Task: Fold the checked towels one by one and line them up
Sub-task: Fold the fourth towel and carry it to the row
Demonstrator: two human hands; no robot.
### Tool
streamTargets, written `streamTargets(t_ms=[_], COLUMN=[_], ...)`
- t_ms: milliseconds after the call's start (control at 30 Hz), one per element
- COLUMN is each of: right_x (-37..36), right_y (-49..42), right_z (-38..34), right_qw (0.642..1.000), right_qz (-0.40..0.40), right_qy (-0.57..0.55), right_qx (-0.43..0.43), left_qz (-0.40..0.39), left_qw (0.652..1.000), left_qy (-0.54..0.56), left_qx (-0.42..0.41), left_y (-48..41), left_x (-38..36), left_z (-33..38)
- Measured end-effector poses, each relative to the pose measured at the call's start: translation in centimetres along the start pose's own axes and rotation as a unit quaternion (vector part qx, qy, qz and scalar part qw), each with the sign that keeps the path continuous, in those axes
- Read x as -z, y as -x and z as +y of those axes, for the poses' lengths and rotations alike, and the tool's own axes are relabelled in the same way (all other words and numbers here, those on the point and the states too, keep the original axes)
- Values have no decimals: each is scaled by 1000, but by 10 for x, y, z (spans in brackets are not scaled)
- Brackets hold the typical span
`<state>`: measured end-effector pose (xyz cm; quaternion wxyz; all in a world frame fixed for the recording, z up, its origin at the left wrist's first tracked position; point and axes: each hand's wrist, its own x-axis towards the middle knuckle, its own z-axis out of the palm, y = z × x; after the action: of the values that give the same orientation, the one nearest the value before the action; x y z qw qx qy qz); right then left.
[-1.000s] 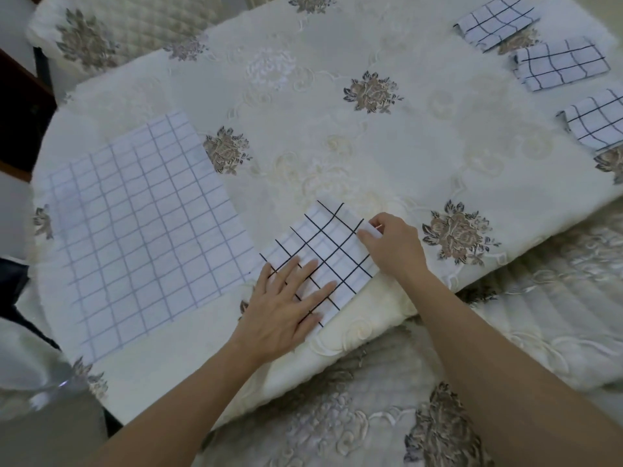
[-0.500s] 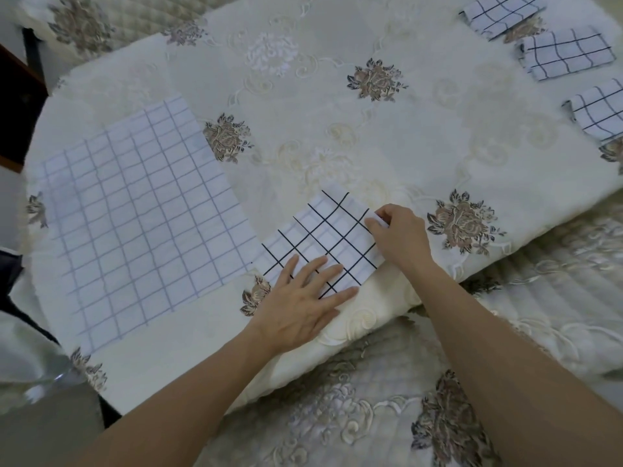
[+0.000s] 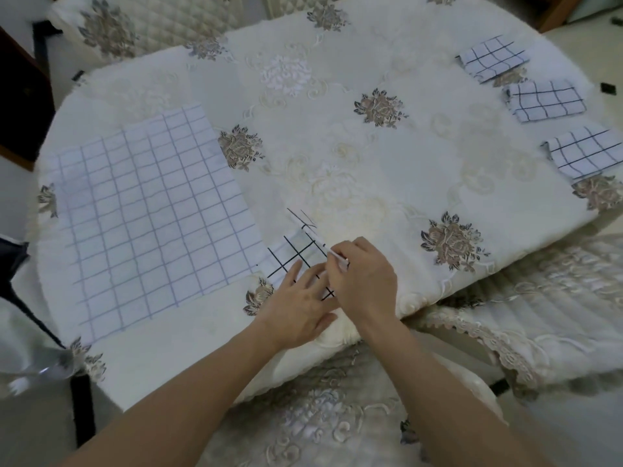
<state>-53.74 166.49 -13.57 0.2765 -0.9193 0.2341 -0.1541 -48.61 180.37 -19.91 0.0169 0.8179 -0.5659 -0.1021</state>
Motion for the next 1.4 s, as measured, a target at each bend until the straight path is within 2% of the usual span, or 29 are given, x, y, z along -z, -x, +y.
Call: streamTargets(t_ms=[133,267,433,733,1100,1300,1400], right_x=[-17,-26,-36,-62,-72,-73,-73], right_y=[19,26,31,57,62,62,62], right_z=[-9,-6,-7,-3,-1,2,4], right_qw=[1000,997,994,988,992,994,995], right_qz=[5,32,25,-15,-69,-88,-93], right_qy=[21,56,78,84,54,27,21], right_qx=[4,41,73,132,96,54,42], left_qz=[3,65,24,15,18,56,103], left_qw=[999,993,994,992,992,985,975], left_qy=[27,50,20,3,4,34,76], left_qx=[18,84,106,121,126,158,182], left_y=[3,46,102,101,104,100,97], left_x=[4,10,-14,-21,-22,-18,-13], left_z=[3,-2,-5,-6,-7,-4,-4])
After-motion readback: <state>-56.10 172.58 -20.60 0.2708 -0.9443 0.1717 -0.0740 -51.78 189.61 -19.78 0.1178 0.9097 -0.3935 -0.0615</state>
